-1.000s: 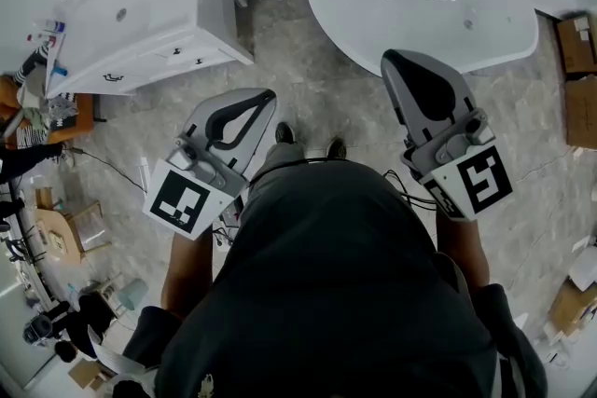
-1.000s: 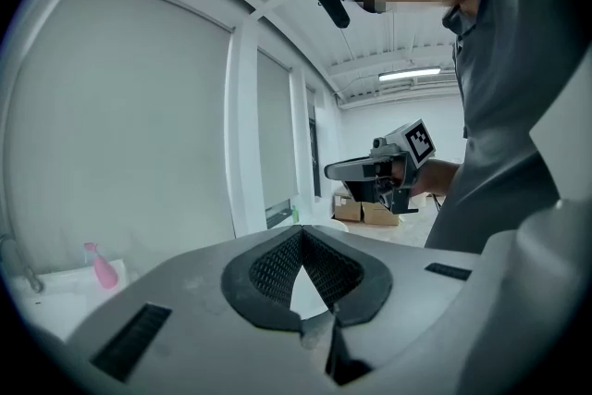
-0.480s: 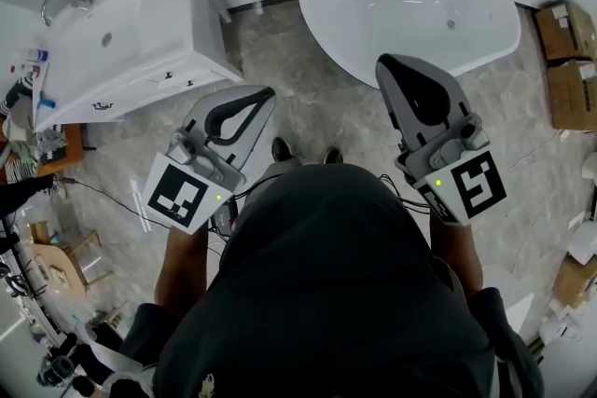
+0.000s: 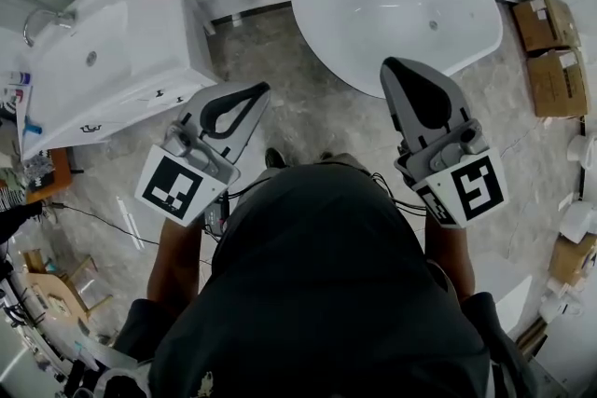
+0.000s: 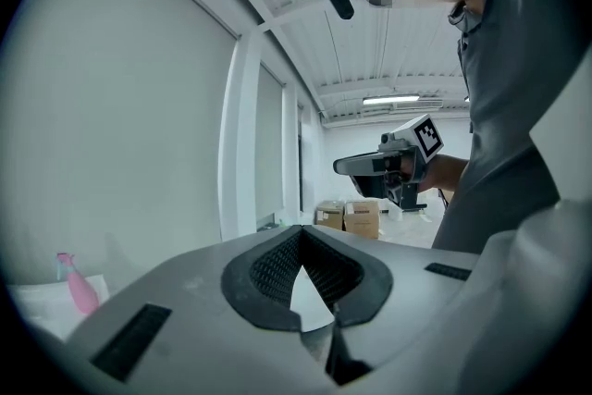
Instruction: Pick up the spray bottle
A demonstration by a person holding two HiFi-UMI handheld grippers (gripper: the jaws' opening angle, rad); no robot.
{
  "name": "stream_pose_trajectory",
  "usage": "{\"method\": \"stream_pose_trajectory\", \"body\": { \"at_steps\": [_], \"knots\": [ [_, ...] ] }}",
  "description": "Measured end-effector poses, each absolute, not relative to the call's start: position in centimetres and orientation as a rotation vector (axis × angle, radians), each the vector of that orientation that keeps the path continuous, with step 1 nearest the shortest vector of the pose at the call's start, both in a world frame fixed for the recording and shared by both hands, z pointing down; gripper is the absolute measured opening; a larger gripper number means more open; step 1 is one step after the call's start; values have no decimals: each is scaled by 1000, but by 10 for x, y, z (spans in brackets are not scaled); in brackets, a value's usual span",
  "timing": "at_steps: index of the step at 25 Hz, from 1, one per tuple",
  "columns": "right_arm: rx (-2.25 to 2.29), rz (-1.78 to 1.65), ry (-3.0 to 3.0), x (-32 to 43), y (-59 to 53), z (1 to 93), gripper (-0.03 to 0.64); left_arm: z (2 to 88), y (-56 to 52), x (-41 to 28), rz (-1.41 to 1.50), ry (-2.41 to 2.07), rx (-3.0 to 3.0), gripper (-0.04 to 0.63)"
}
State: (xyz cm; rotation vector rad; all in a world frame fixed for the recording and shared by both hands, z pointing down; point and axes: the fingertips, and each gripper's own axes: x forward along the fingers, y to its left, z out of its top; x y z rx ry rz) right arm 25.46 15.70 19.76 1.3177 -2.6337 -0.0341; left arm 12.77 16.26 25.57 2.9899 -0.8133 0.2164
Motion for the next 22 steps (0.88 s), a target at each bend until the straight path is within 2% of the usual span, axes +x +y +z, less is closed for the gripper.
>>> {"method": "stream_pose_trajectory", "body": {
  "at_steps": [8, 22],
  "knots": [
    [1332, 21, -2607, 272, 146, 207, 9, 263, 145, 134, 255, -804, 2968, 3],
    [1227, 42, -2723, 343, 83, 211, 9, 262, 109, 208, 326, -956, 2895, 3]
  ]
}}
